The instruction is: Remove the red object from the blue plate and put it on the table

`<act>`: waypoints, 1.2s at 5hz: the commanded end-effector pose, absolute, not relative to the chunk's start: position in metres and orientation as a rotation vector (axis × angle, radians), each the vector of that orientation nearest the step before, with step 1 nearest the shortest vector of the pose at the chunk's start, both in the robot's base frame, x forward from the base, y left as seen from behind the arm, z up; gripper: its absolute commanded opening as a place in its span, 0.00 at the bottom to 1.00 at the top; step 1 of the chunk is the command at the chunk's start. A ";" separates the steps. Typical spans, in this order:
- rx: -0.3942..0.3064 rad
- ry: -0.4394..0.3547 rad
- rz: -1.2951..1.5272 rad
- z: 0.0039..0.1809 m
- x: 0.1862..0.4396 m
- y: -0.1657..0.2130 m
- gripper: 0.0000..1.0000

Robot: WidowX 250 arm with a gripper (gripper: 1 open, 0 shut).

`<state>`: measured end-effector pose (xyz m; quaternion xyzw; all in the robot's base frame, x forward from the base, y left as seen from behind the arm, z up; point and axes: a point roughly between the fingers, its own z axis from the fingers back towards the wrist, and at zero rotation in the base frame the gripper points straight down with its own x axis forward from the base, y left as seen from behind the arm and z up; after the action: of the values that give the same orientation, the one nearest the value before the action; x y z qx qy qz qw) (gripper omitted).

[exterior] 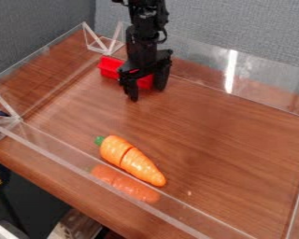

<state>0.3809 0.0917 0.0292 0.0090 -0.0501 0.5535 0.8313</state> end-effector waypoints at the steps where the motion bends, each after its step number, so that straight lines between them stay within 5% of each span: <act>1: -0.015 -0.182 1.238 0.064 0.386 0.110 1.00; 2: -0.016 -0.179 1.261 0.072 0.385 0.099 0.00; 5: -0.019 -0.173 1.327 0.093 0.389 0.079 0.00; 6: -0.019 -0.179 1.390 0.096 0.397 0.087 1.00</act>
<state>0.3924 0.0841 0.0734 0.0034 -0.0536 0.6319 0.7732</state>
